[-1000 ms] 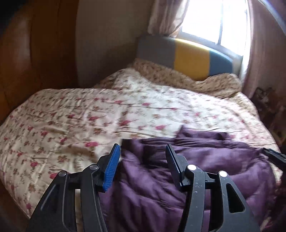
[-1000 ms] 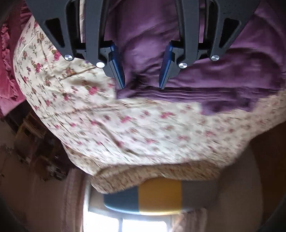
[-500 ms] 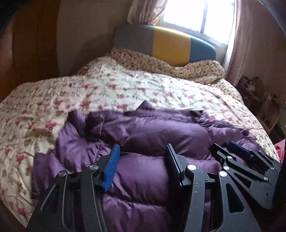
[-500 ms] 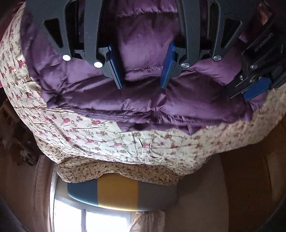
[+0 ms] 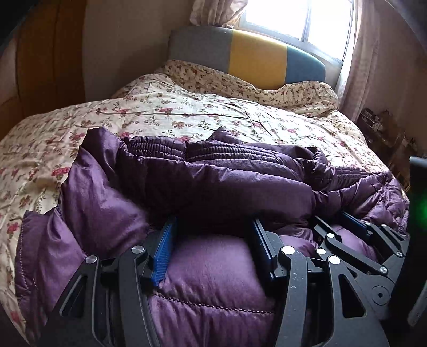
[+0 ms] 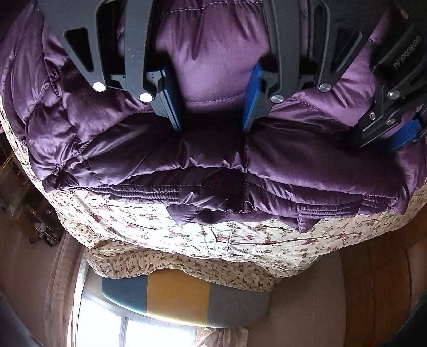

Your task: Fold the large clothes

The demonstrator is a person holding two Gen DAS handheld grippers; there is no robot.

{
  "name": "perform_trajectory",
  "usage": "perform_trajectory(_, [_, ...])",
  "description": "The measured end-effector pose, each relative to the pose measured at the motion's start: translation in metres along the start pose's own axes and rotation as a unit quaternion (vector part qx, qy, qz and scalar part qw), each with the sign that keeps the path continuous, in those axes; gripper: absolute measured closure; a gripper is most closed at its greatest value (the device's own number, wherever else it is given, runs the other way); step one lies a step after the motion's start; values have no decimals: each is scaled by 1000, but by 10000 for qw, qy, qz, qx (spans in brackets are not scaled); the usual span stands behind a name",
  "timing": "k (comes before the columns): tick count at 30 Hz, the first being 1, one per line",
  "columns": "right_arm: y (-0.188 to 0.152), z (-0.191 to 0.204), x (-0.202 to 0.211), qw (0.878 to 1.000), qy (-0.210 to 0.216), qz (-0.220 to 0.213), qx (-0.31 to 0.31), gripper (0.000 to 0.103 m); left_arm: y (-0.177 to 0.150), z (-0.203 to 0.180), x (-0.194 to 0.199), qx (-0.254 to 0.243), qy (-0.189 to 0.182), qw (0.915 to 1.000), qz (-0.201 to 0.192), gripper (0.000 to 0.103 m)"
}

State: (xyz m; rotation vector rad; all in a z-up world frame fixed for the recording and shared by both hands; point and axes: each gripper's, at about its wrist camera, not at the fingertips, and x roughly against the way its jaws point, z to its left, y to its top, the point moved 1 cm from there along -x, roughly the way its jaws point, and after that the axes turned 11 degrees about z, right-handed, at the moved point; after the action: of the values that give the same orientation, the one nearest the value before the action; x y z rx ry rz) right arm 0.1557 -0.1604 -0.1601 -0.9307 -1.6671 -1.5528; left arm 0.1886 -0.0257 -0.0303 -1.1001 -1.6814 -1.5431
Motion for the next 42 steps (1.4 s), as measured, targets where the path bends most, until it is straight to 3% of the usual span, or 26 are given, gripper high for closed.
perform_trajectory(2, [1, -1, 1, 10000, 8, 21, 7, 60, 0, 3, 7, 59, -160, 9999, 22, 45])
perform_trajectory(5, [3, -1, 3, 10000, 86, 33, -26, 60, -3, 9, 28, 104, -265, 9995, -100, 34])
perform_trajectory(11, [-1, -8, 31, 9994, 275, -185, -102, 61, -17, 49, 73, 471, -196, 9980, -363, 33])
perform_trajectory(14, [-8, -10, 50, 9988, 373, -299, -68, 72, -23, 73, 89, 680, -83, 9965, -469, 33])
perform_trajectory(19, [-26, -12, 83, 9974, 624, -356, -7, 80, -38, 116, 97, 1053, -9, 9940, -303, 33])
perform_trajectory(23, [-42, -9, 97, 9966, 771, -284, 22, 86, -52, 138, 94, 1227, -279, 9921, -6, 33])
perform_trajectory(29, [-56, -2, 99, 9957, 914, -105, 114, 93, -72, 161, 87, 1727, -1071, 9789, 216, 33])
perform_trajectory(42, [-73, 10, 64, 9958, 816, 300, 302, 94, -87, 162, 70, 2145, -2149, 9511, 563, 33])
